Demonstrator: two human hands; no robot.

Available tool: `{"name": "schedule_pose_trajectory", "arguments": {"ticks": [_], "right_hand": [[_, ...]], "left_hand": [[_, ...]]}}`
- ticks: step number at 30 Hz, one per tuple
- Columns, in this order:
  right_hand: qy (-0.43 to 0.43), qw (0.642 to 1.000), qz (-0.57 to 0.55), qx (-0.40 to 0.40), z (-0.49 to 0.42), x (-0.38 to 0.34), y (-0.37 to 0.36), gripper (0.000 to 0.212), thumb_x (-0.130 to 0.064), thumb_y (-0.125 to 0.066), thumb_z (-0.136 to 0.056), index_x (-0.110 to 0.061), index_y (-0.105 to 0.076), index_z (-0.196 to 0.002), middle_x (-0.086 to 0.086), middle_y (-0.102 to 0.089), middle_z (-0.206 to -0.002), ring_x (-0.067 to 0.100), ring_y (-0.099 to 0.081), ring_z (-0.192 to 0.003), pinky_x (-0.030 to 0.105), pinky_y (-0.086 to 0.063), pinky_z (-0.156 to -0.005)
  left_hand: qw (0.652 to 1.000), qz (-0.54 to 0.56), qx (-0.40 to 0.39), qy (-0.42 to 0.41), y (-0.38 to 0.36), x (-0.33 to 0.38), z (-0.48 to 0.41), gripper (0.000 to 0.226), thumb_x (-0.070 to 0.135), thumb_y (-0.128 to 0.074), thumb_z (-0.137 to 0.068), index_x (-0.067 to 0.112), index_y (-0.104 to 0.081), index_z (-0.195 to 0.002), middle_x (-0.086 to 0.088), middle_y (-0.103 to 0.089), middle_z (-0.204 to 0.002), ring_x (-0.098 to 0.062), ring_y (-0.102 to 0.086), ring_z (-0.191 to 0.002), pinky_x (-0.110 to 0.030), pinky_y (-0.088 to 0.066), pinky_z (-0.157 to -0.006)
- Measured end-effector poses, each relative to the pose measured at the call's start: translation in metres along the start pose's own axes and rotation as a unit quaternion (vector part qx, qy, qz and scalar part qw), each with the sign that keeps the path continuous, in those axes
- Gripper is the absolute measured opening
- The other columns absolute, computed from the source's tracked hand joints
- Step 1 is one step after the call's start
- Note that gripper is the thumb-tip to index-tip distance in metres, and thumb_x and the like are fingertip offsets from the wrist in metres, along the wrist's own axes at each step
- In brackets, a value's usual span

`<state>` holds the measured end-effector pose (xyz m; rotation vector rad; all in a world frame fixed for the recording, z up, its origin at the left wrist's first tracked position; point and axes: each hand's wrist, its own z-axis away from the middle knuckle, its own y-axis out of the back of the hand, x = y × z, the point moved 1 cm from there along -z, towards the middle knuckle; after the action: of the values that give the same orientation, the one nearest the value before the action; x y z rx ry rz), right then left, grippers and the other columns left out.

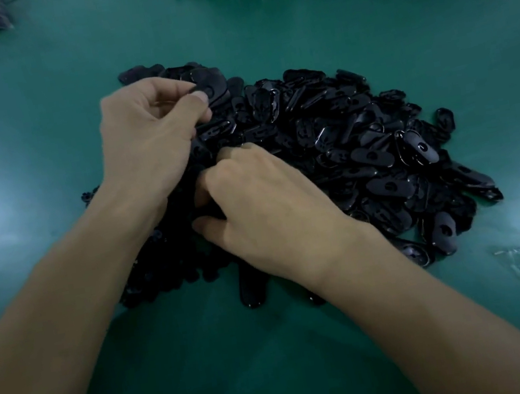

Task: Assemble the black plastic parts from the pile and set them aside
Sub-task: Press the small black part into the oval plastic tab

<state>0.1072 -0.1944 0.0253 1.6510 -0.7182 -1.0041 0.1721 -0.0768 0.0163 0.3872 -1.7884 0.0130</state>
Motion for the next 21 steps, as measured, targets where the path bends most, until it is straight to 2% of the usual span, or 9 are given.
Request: {"name": "schedule_pose_trajectory", "arguments": {"ticks": [3,5,8,10,12,14,17,18,21], "right_hand": [[-0.001,1.0,-0.002,0.004,-0.002,-0.002,-0.001,0.013,-0.025,-0.06,-0.097,-0.017,-0.062,-0.107,0.005,-0.059,-0.108,0.026,-0.054,-0.107,0.033,-0.046,-0.087],[-0.001,1.0,-0.003,0.009,-0.003,-0.003,-0.001,0.008,-0.02,-0.06,-0.097,-0.016,-0.061,-0.104,0.005,-0.059,-0.105,0.026,-0.055,-0.104,0.03,-0.04,-0.079],[0.005,1.0,0.0,0.024,-0.003,-0.003,-0.002,0.007,-0.019,-0.059,-0.098,-0.017,-0.062,-0.104,0.003,-0.059,-0.104,0.025,-0.055,-0.101,0.028,-0.034,-0.074],[0.008,0.999,-0.011,0.049,-0.004,-0.001,-0.001,0.01,-0.021,-0.056,-0.1,-0.017,-0.063,-0.106,0.002,-0.059,-0.103,0.024,-0.056,-0.095,0.029,-0.038,-0.073],[-0.006,0.994,-0.081,0.076,-0.005,0.004,0.004,0.013,-0.023,-0.054,-0.101,-0.016,-0.065,-0.101,0.002,-0.062,-0.097,0.025,-0.059,-0.089,0.036,-0.048,-0.075],[-0.046,0.978,-0.173,0.103,-0.004,0.016,0.012,0.013,-0.024,-0.056,-0.1,-0.018,-0.067,-0.095,-0.002,-0.067,-0.091,0.018,-0.064,-0.081,0.037,-0.054,-0.075],[-0.09,0.955,-0.235,0.155,0.001,0.04,0.021,0.008,-0.023,-0.064,-0.097,-0.027,-0.069,-0.094,-0.017,-0.067,-0.084,-0.002,-0.063,-0.078,0.01,-0.05,-0.072],[-0.098,0.947,-0.254,0.17,0.005,0.049,0.022,0.007,-0.022,-0.066,-0.096,-0.028,-0.07,-0.096,-0.019,-0.067,-0.084,-0.006,-0.064,-0.079,0.007,-0.049,-0.073],[-0.119,0.913,-0.329,0.209,0.015,0.07,0.021,0.012,-0.016,-0.072,-0.092,-0.027,-0.072,-0.097,-0.014,-0.072,-0.084,-0.001,-0.068,-0.078,0.017,-0.055,-0.076]], "left_hand": [[1.0,-0.001,-0.003,-0.001,-0.002,0.0,0.001,0.014,0.017,-0.07,-0.089,0.028,-0.068,-0.08,0.011,-0.071,-0.066,0.007,-0.057,-0.053,-0.008,-0.042,-0.053],[1.0,-0.004,-0.005,-0.002,-0.002,0.0,0.001,0.013,0.018,-0.07,-0.089,0.027,-0.068,-0.081,0.01,-0.071,-0.068,0.007,-0.057,-0.054,-0.007,-0.042,-0.054],[1.0,-0.002,-0.009,-0.001,-0.003,-0.001,0.001,0.011,0.019,-0.071,-0.088,0.028,-0.069,-0.081,0.01,-0.072,-0.069,0.007,-0.057,-0.055,-0.008,-0.042,-0.055],[1.0,0.006,-0.015,0.0,-0.002,-0.002,0.002,0.008,0.023,-0.071,-0.085,0.028,-0.069,-0.08,0.009,-0.073,-0.068,0.006,-0.058,-0.056,-0.011,-0.044,-0.057],[1.0,0.019,-0.024,0.002,-0.001,-0.004,0.002,0.002,0.027,-0.071,-0.08,0.028,-0.07,-0.078,0.008,-0.073,-0.069,0.001,-0.061,-0.058,-0.017,-0.046,-0.06],[0.999,0.018,-0.03,0.004,-0.002,-0.005,0.003,0.003,0.031,-0.07,-0.077,0.029,-0.07,-0.074,0.009,-0.072,-0.065,-0.002,-0.061,-0.058,-0.019,-0.047,-0.059],[0.998,-0.012,-0.061,-0.005,-0.006,-0.004,0.005,0.008,0.032,-0.072,-0.081,0.03,-0.071,-0.073,0.013,-0.071,-0.062,0.003,-0.057,-0.053,-0.012,-0.044,-0.053],[0.997,-0.018,-0.073,-0.009,-0.007,-0.004,0.007,0.009,0.031,-0.072,-0.083,0.03,-0.071,-0.073,0.013,-0.071,-0.064,0.004,-0.056,-0.052,-0.011,-0.044,-0.052],[0.993,-0.021,-0.113,-0.017,-0.01,-0.001,0.013,0.011,0.026,-0.075,-0.085,0.029,-0.071,-0.075,0.008,-0.072,-0.066,0.002,-0.057,-0.054,-0.011,-0.046,-0.053]]}}
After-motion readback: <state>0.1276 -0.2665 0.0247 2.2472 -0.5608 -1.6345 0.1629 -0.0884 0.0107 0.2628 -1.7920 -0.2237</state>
